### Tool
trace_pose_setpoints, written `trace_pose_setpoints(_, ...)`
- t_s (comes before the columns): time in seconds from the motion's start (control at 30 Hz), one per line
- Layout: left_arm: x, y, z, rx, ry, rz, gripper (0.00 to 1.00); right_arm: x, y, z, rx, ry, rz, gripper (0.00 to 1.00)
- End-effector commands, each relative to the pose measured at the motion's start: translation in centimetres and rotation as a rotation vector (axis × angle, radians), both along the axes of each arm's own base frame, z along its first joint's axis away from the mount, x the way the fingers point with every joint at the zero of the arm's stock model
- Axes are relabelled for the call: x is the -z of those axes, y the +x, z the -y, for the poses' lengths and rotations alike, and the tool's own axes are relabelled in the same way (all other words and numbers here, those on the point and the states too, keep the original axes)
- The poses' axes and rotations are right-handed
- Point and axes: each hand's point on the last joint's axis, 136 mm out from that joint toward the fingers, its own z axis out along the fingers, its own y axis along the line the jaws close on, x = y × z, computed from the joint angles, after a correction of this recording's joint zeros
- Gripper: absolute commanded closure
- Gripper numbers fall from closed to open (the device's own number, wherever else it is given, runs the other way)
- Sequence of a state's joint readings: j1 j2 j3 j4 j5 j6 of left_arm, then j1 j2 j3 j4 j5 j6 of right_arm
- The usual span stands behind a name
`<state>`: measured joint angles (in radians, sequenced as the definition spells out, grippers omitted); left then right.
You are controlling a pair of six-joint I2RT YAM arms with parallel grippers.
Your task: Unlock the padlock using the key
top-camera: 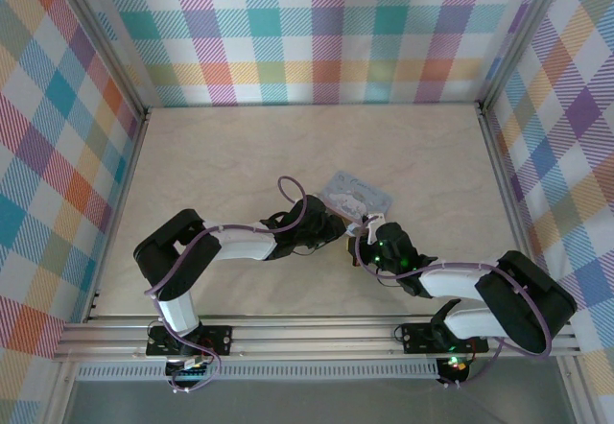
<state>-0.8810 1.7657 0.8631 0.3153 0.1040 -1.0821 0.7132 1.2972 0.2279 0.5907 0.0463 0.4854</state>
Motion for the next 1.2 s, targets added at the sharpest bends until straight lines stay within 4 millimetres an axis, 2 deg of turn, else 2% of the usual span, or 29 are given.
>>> trace_pose_setpoints(0.0, -2.3, 0.8, 0.5, -0.011, -0.050, 0.037, 0.72, -1.2, 0.9, -0.5, 0.015, 0.031, 0.053, 1.00)
trace_pose_setpoints(0.67, -2.4, 0.8, 0.5, -0.010, -0.052, 0.035, 0.72, -0.8, 1.8, -0.2, 0.057, 0.017, 0.068, 1.00)
trace_pose_setpoints(1.17, -2.3, 0.8, 0.6, -0.007, -0.050, 0.029, 0.72, -1.8, 2.3, -0.6, 0.039, 0.021, 0.125, 1.00)
